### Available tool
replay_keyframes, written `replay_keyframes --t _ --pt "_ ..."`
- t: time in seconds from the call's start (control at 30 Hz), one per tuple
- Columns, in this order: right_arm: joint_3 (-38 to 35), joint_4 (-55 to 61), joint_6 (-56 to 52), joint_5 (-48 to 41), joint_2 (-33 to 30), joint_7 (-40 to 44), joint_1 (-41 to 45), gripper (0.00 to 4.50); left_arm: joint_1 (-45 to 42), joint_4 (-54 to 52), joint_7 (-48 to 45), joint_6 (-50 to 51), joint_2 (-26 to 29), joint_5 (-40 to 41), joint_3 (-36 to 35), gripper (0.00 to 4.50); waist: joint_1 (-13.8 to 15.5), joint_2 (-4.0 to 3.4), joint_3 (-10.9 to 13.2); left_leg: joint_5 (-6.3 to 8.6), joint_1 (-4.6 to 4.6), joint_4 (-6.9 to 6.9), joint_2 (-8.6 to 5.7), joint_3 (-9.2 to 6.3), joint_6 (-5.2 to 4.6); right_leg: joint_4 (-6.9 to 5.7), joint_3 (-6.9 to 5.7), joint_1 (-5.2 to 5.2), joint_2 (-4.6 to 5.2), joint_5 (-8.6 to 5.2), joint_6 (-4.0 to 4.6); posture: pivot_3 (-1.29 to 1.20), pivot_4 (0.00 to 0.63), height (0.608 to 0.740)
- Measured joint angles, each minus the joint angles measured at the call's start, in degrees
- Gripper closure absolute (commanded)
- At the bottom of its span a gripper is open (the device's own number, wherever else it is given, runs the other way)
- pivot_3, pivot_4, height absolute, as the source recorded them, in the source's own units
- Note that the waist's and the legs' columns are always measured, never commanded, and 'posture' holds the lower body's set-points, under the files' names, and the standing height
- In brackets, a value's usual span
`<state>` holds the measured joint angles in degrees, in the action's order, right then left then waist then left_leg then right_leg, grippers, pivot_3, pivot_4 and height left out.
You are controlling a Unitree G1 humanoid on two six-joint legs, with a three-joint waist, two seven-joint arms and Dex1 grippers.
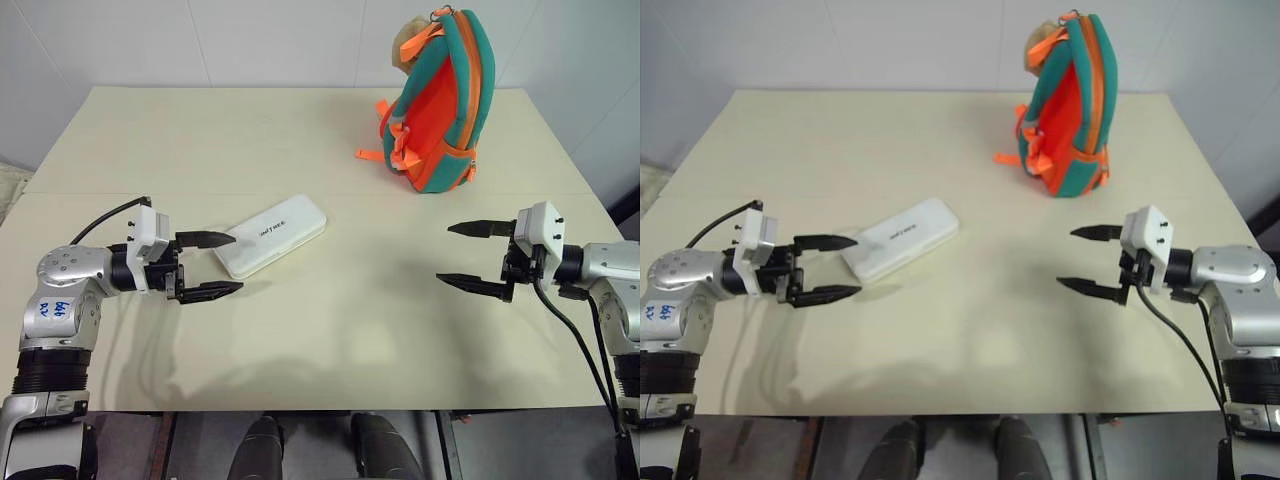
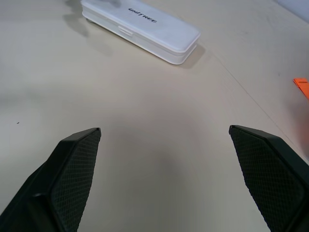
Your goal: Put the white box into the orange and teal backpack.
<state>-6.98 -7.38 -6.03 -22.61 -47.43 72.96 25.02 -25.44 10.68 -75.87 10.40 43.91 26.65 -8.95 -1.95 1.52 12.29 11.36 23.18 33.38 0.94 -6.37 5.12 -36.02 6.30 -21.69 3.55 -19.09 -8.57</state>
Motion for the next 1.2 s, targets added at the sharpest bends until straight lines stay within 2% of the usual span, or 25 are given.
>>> replay_keyframes --t 0.33,0.4,0.5,0.7,0.83,0.87,1.0,1.2 --pt "3.5 -1.1 0.8 1.3 4.9 -1.3 4.8 0.00 2.0 -1.2 2.3 0.3 0.1 0.0 -0.8 0.02 -0.3 -0.01 0.0 0.00 0.00 0.00 0.00 -0.01 0.00 -0.01 0.00 -0.01 0.00 0.00 0.00 0.00 0.150 0.740" --pt "5.1 -2.6 2.3 3.1 7.9 -3.0 8.1 0.00 3.9 -1.5 3.6 0.2 0.9 0.0 -2.8 0.41 -1.2 0.00 0.0 0.00 -0.01 0.01 0.01 0.00 0.00 -0.05 0.01 -0.01 0.00 0.00 0.00 0.00 0.150 0.740" --pt "7.2 -9.0 7.5 6.9 12.7 -6.4 13.8 0.61 9.6 -5.0 6.4 0.7 2.6 0.4 -7.7 1.19 -2.1 0.00 0.0 -0.01 -0.05 -0.06 0.03 0.00 0.01 -0.07 0.02 -0.03 0.00 0.00 0.01 0.00 0.150 0.740" --pt "10.4 -24.7 16.3 12.4 20.8 -9.7 22.7 2.74 21.9 -9.5 13.2 0.6 3.2 -0.4 -16.6 3.20 -2.3 -0.04 0.0 -0.01 -0.04 -0.17 0.04 -0.01 0.02 -0.10 0.01 -0.13 0.01 -0.03 0.06 0.00 0.150 0.740" --pt "12.3 -39.7 23.6 16.6 26.3 -12.4 30.7 4.18 26.4 -10.3 21.6 0.0 0.9 -3.5 -19.2 4.48 -2.7 -0.04 0.0 -0.04 -0.05 -0.16 0.03 -0.03 0.06 -0.23 0.00 -0.16 0.01 -0.02 0.07 0.00 0.150 0.740" --pt "12.5 -43.2 25.5 17.7 27.3 -13.2 32.4 4.48 27.1 -10.5 23.4 -0.1 0.1 -4.3 -19.4 4.50 -2.6 -0.04 0.0 -0.04 -0.05 -0.16 0.02 -0.04 0.07 -0.25 -0.01 -0.17 0.01 -0.03 0.07 0.00 0.150 0.740" --pt "13.2 -56.6 29.7 22.2 31.3 -19.4 38.0 4.48 28.7 -16.0 33.4 2.5 -6.0 -6.2 -18.4 4.50 -2.6 -0.03 0.0 -0.05 -0.04 -0.12 -0.01 -0.04 0.09 -0.38 0.03 -0.21 0.05 -0.03 0.07 0.00 0.150 0.740" --pt "13.5 -64.9 31.0 27.0 34.2 -27.5 43.3 4.48 28.6 -20.0 40.5 7.7 -9.9 -6.5 -15.2 4.50 -2.9 -0.02 0.0 -0.14 -0.03 -0.13 0.01 -0.04 0.20 -0.90 0.07 -0.49 -0.05 -0.10 0.20 0.00 0.150 0.740"
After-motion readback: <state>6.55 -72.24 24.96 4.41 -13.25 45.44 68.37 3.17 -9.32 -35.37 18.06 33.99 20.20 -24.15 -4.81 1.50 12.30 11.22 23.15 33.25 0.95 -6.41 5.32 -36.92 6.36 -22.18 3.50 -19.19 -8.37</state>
